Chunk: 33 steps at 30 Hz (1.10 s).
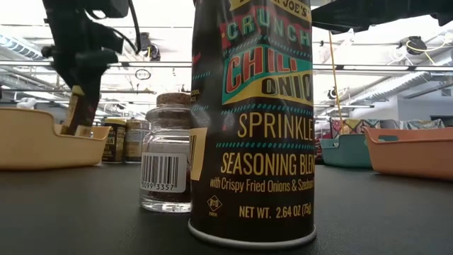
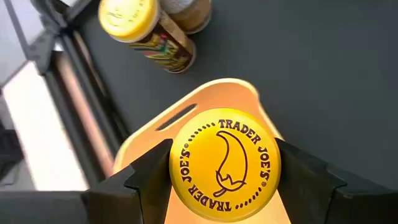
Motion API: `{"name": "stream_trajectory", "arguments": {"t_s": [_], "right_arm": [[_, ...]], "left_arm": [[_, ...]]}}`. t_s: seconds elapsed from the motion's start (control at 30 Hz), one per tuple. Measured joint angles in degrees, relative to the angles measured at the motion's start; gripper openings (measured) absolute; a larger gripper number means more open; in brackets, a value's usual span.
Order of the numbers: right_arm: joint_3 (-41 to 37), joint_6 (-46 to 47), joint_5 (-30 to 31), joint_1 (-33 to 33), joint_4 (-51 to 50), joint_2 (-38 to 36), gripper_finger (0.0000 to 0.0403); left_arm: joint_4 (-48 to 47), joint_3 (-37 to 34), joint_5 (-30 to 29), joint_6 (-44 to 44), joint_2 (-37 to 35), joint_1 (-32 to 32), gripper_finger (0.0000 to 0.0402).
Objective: Sort spices by type
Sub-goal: Put the yellow seasoning can into the yellow bin
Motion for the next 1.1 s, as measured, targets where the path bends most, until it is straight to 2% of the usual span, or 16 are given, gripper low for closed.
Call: {"name": "stream_trajectory", "arguments": {"t_s": [0.37,0.47,0.57,0.8,1.1], "right_arm": [[0.0,0.0,0.0,0.0,-0.1,0.0,0.0150],[0.0,0.0,0.0,0.0,-0.1,0.0,0.0150],[0.0,0.0,0.0,0.0,-0.5,0.0,0.0150],[0.0,0.0,0.0,0.0,-0.6,0.0,0.0150],[0.0,-1.0,0.0,0.0,-0.2,0.0,0.0150]], "left_arm": [[8.2,-4.7,0.5,5.3,-0.4,4.8,0.0236],[11.8,-6.1,2.2,5.9,-0.3,5.6,0.0236],[12.1,-6.8,2.8,6.7,-0.5,6.2,0.0239],[11.7,-7.0,3.1,7.2,-0.4,6.2,0.0286],[11.2,-7.0,4.3,9.4,-0.4,6.2,0.0293]]}}
